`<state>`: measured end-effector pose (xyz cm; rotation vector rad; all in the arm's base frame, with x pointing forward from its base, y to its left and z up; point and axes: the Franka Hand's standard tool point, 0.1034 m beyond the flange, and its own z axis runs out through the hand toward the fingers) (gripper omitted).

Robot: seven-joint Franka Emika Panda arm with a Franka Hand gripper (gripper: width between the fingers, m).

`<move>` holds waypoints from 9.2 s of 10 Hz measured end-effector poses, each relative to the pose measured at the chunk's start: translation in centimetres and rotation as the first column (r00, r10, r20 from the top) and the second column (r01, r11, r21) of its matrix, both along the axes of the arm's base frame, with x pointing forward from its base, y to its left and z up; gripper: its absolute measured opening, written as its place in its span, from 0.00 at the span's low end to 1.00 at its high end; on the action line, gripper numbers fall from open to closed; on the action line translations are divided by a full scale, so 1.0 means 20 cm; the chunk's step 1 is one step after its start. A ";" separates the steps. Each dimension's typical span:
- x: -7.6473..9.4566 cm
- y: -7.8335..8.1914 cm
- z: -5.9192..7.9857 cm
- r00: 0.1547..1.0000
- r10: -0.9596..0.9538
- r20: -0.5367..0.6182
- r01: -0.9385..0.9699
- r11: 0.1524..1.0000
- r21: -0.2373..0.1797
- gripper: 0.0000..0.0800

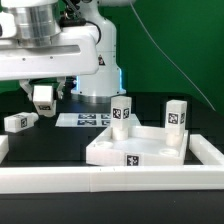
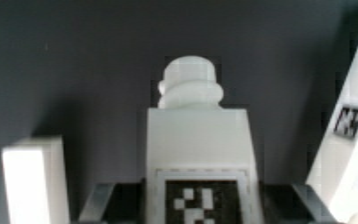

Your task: Assemble square table

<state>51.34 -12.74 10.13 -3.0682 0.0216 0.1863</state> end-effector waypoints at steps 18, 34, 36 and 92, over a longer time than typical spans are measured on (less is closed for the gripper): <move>0.42 0.40 0.14 0.945 -0.012 0.327 0.035 0.997 -0.064 0.36; 0.47 0.86 0.11 0.885 -0.157 0.438 0.172 0.985 0.005 0.36; 0.45 0.86 0.08 0.822 -0.129 0.554 0.168 0.986 -0.020 0.36; 0.40 1.02 -0.12 0.994 -0.089 0.055 0.090 0.996 -0.005 0.81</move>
Offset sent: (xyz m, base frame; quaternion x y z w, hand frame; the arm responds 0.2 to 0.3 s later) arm 0.0000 0.0000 0.0000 0.0000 0.1296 0.0000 0.9916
